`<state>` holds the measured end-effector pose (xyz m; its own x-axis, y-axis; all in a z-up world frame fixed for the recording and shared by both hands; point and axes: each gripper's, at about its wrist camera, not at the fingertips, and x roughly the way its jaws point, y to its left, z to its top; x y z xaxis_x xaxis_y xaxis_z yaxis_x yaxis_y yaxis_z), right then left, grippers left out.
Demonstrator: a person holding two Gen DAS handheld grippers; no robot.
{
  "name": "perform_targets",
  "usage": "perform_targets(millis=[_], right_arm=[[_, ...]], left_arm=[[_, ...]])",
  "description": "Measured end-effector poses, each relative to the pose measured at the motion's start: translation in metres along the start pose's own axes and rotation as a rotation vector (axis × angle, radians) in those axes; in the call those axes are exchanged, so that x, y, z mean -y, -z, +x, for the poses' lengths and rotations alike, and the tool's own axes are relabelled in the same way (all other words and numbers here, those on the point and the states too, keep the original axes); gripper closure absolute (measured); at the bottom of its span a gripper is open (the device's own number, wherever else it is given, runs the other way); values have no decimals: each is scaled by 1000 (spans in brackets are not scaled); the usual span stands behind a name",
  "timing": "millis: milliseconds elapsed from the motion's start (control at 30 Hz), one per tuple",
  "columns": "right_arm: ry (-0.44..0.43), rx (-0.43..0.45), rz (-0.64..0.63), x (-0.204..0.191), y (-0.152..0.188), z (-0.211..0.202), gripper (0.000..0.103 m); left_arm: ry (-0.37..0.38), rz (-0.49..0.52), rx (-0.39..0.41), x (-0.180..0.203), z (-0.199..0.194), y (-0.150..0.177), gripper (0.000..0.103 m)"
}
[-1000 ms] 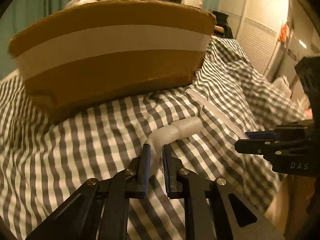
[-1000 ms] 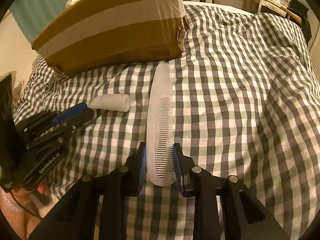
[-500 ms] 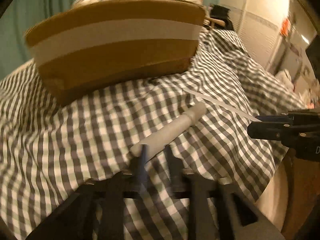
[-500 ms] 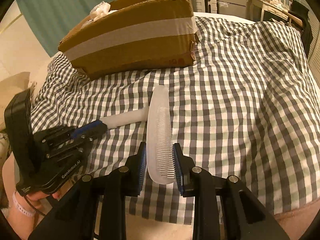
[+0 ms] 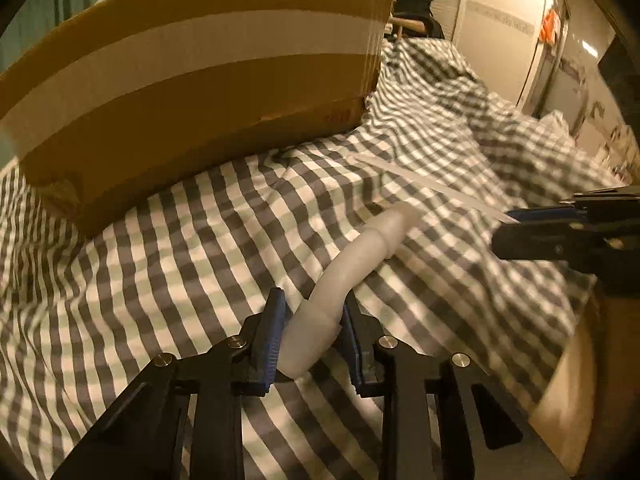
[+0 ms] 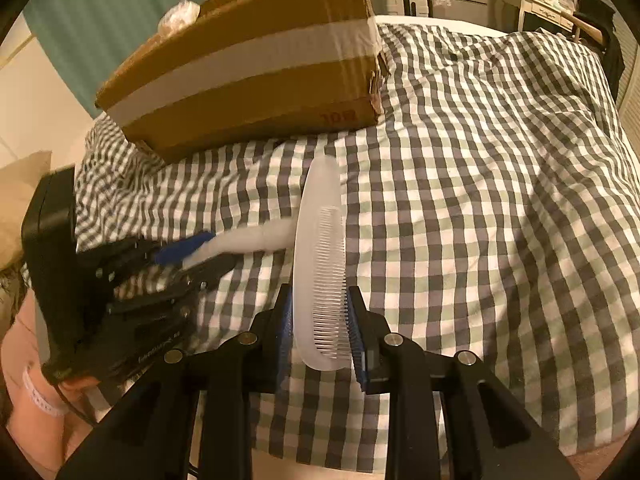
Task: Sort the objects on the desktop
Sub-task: 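Grasp the white foam tube with the left gripper while the right holds the comb, then carry the foam tube and white comb into the cardboard box and release both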
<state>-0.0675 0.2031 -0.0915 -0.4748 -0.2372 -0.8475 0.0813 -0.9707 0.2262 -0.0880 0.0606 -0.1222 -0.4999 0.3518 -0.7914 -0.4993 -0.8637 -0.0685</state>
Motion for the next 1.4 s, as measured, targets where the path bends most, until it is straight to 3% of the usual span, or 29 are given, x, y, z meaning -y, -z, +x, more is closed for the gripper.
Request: perform_targets(millis=[233,267,433,533,633,700,733,767,800,1033,1100,1133,1167,1267,1400], right_arm=[[-36,69,4,-14,-4,-35,79],[-40,79,2,-17,-6,-41,84],[-36,146,-43,-34,-15,-72,93],[-24,149,-49,-36,-15,-71,94],[-29,107,-27,-26,-10,-54,94],[-19,94,-4,-17,-6,-41,83],[-22,85,7,-12,-4,-33,63],[-31,70,12,-8,-2,-23,49],[-31,56,11,-7,0,-17,49],[-32,-85,-72,-23,14,33,49],[3,-119,-122,-33,20,44,52],[39,-126,-146,-37,23,49,60],[75,-126,-167,-40,24,50,74],[57,-111,-136,-35,22,44,76],[39,-50,-111,-28,18,20,78]], left_arm=[[35,-200,91,-19,-44,3,82],[27,-223,117,-20,-54,2,82],[-39,-230,193,-15,-88,-11,82],[-49,-248,202,-21,-92,-14,82],[-43,-266,163,-29,-84,-1,82],[-33,-284,119,-32,-68,7,82],[-30,-290,96,-33,-60,11,82],[-29,-291,69,-32,-52,14,82],[-28,-290,44,-31,-44,17,82],[-51,-266,-25,-25,-12,20,80],[-42,-278,-17,-27,-9,19,80],[-35,-285,-15,-29,-8,20,80],[-31,-290,-10,-29,-8,20,80],[-16,-311,9,-32,-12,23,86],[-14,-334,58,-36,-34,24,86]])
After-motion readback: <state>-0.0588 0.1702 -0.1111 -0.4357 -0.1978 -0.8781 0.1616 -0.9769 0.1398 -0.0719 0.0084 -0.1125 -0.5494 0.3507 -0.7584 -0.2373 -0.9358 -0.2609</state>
